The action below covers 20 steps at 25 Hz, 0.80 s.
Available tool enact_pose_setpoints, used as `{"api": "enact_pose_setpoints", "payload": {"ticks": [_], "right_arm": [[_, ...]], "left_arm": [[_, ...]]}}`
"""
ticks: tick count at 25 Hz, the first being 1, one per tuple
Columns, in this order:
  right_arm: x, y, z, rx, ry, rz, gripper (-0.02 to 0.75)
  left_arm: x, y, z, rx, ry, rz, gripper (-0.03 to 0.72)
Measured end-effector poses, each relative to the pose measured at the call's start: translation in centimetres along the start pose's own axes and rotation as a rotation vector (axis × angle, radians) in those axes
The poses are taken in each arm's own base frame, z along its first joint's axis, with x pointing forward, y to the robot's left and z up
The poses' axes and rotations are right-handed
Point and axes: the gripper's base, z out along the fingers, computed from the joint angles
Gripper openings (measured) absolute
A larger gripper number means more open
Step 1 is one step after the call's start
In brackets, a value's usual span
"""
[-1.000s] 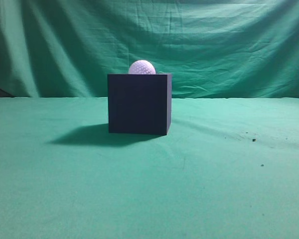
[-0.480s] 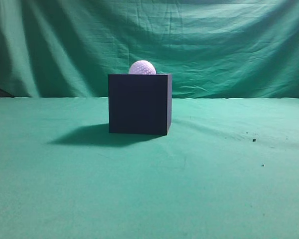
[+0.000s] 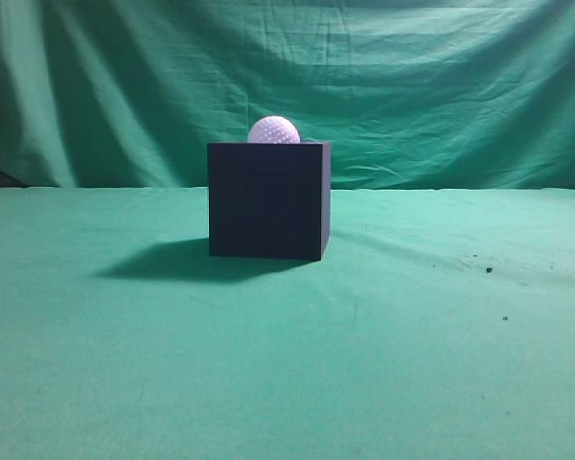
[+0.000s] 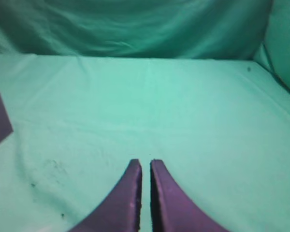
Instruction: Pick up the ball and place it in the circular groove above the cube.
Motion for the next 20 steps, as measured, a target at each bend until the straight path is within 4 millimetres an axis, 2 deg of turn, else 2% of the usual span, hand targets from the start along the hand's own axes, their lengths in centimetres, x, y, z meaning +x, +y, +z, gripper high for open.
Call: {"api": "enact_pose_setpoints", "payload": {"ticks": [7, 20], "right_arm": [[1.09, -0.24, 0.09, 0.047, 0.084, 0.017, 0.049], [1.21, -0.24, 0.08, 0.048, 0.097, 0.036, 0.049]], "left_arm": [[0.0, 0.0, 0.0, 0.0, 0.0, 0.0, 0.0], [0.0, 0.0, 0.0, 0.0, 0.0, 0.0, 0.0]]}}
